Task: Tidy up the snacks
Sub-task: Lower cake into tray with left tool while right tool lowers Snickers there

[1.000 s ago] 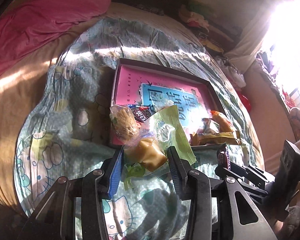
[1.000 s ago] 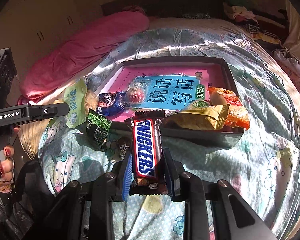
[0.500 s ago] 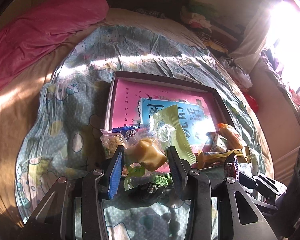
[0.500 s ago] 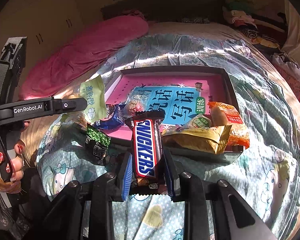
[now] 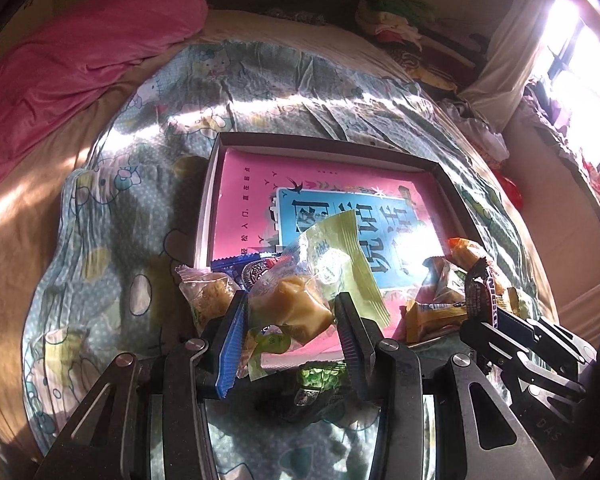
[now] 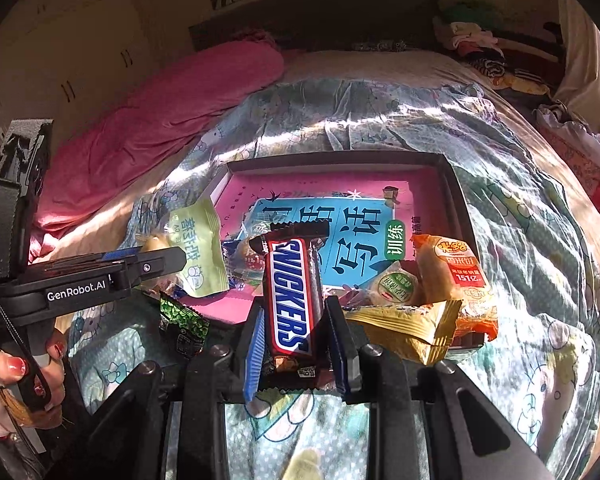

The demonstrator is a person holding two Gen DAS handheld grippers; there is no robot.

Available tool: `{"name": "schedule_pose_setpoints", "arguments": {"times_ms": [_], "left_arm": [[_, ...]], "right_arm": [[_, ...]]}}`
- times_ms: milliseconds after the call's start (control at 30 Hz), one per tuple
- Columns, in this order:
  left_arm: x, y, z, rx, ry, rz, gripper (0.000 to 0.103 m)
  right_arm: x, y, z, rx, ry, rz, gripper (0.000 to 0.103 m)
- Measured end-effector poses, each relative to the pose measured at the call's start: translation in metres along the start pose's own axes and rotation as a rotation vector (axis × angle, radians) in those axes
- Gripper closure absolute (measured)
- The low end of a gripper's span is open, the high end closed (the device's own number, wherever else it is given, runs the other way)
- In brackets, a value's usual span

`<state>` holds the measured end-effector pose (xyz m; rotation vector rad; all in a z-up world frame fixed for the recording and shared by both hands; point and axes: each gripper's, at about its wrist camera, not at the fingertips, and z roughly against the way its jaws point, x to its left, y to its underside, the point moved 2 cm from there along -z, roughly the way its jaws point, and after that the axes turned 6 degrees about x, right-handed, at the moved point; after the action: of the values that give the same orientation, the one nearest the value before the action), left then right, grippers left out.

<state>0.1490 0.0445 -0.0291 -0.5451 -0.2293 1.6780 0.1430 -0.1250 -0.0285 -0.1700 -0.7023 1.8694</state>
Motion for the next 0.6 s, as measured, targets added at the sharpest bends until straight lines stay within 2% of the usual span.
{"name": "schedule_pose_setpoints", "arguments": {"times_ms": [600], "left_arm": [[-0.002,-0.004,-0.005,0.008,-0.004,-0.013,0.058]], "right_arm": [[0.002,-0.015,-0.028,0.034,-0.015,-0.015,0.074]]}}
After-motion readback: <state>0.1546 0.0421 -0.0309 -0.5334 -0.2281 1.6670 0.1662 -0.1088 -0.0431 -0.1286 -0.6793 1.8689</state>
